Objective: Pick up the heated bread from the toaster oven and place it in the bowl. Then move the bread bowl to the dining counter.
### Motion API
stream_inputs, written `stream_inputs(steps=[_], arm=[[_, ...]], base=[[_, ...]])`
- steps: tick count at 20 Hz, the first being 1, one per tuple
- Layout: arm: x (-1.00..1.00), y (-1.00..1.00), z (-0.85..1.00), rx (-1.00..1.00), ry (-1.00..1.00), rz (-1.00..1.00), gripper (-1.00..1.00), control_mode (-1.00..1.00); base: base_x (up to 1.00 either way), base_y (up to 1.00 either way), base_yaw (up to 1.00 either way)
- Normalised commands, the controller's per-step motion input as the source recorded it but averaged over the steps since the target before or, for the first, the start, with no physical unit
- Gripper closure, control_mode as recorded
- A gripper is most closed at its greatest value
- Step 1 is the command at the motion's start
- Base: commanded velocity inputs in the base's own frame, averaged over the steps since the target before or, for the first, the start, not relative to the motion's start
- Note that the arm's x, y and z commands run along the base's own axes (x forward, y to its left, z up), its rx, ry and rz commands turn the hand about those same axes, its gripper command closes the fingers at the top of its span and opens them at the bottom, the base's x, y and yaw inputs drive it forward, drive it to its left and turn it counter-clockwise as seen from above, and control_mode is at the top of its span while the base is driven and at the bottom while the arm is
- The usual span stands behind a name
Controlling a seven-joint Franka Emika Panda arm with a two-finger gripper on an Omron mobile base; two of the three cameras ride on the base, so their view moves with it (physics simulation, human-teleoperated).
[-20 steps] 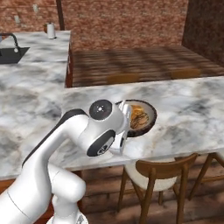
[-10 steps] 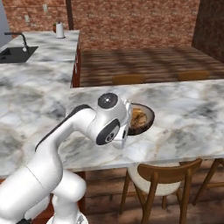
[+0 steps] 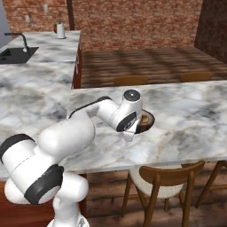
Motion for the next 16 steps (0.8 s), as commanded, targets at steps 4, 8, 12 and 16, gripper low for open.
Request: stream_inputs(steps=[4, 8, 12, 16], arm=[[1.0, 0.0, -0.56, -0.05, 0.0, 0.01, 1.0, -1.0], [0.85, 0.15, -0.56, -0.14, 0.0, 0.0, 1.0, -1.0], [0.82, 0.39, -0.57, -0.14, 0.0, -0.07, 1.0, -1.0], [0.16, 0.12, -0.5, 0.0, 0.0, -0.07, 1.0, -1.0]], base=[[0.0, 0.0, 0.0], [0.0, 0.0, 0.0], [0.0, 0.0, 0.0], [0.0, 0.0, 0.0]])
